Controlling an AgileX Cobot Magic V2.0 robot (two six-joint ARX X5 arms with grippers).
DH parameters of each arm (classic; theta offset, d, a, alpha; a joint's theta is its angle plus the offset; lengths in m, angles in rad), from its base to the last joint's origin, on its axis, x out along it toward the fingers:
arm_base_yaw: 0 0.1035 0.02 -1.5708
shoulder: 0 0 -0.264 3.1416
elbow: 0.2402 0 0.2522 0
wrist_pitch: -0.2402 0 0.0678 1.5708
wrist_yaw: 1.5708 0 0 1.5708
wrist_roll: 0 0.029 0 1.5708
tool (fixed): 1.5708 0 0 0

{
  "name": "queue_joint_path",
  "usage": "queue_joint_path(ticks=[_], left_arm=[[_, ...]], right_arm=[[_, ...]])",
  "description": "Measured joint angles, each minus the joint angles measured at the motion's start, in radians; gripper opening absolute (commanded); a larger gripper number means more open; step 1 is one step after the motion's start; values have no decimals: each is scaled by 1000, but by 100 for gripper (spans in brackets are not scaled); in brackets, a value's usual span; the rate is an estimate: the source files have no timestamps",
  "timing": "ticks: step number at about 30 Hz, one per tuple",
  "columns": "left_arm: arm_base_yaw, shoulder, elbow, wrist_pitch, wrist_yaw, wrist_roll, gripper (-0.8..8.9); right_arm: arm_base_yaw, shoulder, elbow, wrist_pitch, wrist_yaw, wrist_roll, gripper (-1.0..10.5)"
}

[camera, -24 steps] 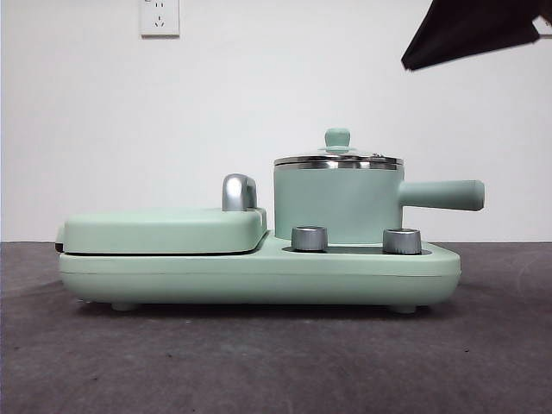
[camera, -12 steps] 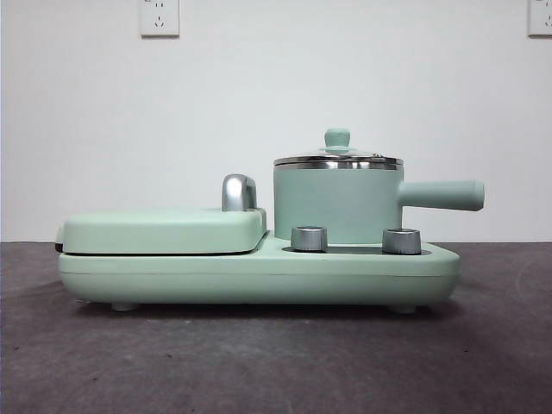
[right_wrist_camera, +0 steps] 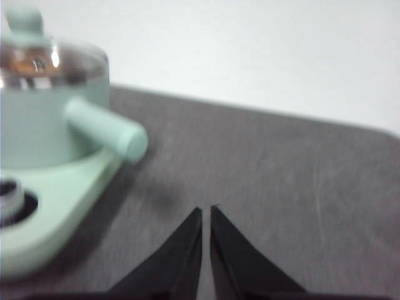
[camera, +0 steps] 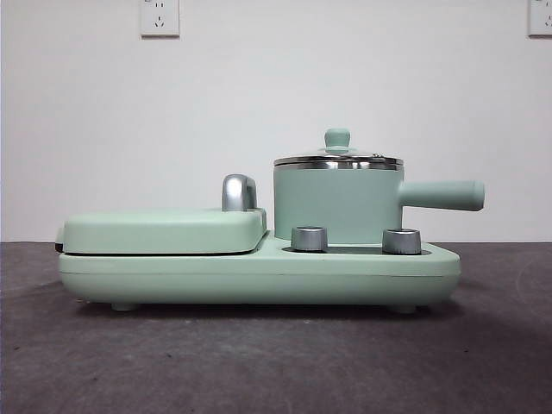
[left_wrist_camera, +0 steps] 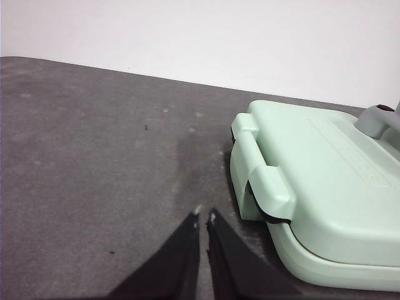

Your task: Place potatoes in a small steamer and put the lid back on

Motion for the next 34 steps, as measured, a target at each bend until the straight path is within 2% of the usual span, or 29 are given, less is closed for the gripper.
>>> queue_joint_path(ticks=[8, 34], left_arm=[[0, 0, 0, 0, 0, 0, 19], [0, 0, 0, 0, 0, 0, 19]], right_arm=[[0, 3, 0, 16, -7, 34, 19], [0, 3, 0, 44, -4, 37, 19]])
